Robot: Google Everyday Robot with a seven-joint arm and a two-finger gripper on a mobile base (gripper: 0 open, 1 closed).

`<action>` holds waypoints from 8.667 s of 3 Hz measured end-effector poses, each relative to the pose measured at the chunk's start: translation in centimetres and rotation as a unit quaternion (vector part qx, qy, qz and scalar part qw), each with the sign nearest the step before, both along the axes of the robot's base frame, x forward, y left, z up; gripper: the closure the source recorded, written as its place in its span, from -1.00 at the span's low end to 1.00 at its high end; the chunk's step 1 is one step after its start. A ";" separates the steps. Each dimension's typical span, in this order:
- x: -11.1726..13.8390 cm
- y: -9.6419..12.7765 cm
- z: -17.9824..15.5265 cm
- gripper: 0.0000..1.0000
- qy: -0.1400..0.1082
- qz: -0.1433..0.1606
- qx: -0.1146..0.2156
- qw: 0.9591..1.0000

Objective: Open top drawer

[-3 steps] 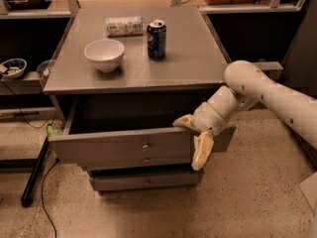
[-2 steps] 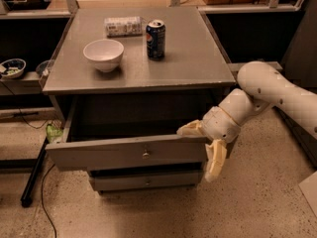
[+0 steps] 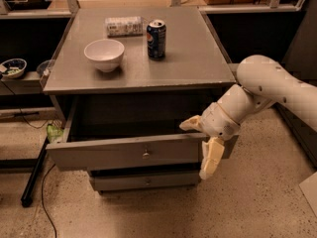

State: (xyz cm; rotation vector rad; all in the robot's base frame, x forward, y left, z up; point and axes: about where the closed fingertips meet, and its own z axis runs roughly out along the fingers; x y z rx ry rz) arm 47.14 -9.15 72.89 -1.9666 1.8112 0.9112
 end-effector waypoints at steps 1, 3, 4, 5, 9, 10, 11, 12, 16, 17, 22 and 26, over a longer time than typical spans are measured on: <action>2.5 -0.3 0.0 -1.00 -0.023 -0.023 -0.014 0.999; 3.9 0.7 -1.9 -1.00 0.001 -0.006 -0.012 1.000; 4.1 1.0 -2.8 -1.00 0.011 0.002 -0.015 1.000; 4.1 1.0 -3.5 -1.00 0.020 0.007 -0.015 1.000; 2.0 -0.5 -4.4 -1.00 0.055 0.016 0.000 0.998; 1.1 -0.2 -3.2 -1.00 0.052 0.029 0.017 0.998; -0.9 -0.2 -2.4 -1.00 0.060 0.048 0.047 0.996; -2.8 -0.8 -1.6 -1.00 0.064 0.061 0.074 0.993; -2.4 -0.6 0.0 -1.00 0.009 0.038 0.021 0.999; -2.3 -0.6 0.1 -1.00 0.006 0.036 0.018 0.999; -1.0 0.3 -3.6 -1.00 0.036 0.038 0.000 0.999; -1.8 0.6 -3.5 -1.00 0.063 0.067 0.024 0.995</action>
Offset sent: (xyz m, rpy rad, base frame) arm 0.0197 -0.0023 -0.0002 -0.0258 -0.0372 -0.0384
